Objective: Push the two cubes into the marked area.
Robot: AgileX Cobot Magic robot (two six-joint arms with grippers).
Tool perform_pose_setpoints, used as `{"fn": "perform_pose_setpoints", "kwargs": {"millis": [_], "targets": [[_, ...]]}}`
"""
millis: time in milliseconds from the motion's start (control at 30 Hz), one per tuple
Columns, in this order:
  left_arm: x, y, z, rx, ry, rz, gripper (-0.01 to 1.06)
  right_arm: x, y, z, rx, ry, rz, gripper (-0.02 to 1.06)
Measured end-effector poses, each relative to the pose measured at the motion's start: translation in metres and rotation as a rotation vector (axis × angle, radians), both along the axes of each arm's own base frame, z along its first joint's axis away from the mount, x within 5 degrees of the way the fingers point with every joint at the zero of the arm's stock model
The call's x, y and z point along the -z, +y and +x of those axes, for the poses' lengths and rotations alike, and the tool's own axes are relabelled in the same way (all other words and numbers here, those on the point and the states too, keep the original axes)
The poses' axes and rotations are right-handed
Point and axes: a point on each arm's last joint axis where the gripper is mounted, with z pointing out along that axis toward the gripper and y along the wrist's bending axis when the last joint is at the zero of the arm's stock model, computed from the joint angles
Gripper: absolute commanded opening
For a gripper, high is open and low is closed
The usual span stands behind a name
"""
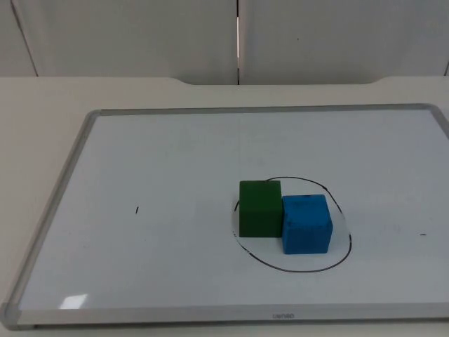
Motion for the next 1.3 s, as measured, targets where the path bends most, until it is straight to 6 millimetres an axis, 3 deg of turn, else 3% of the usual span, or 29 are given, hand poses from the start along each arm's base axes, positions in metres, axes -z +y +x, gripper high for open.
{"fn": "perform_pose_setpoints", "kwargs": {"millis": [467,800,1300], "targets": [[0.0,0.0,0.0,0.0,0.0,0.0,0.0,0.016,-0.019,-0.039,0.003,-0.012,0.01,0.0],[0.0,0.0,0.0,0.0,0.0,0.0,0.0,0.051,-0.012,-0.026,0.002,0.126,-0.04,0.0],[0.0,0.0,0.0,0.0,0.0,0.0,0.0,0.053,-0.011,-0.025,-0.003,0.124,-0.031,0.03]]}}
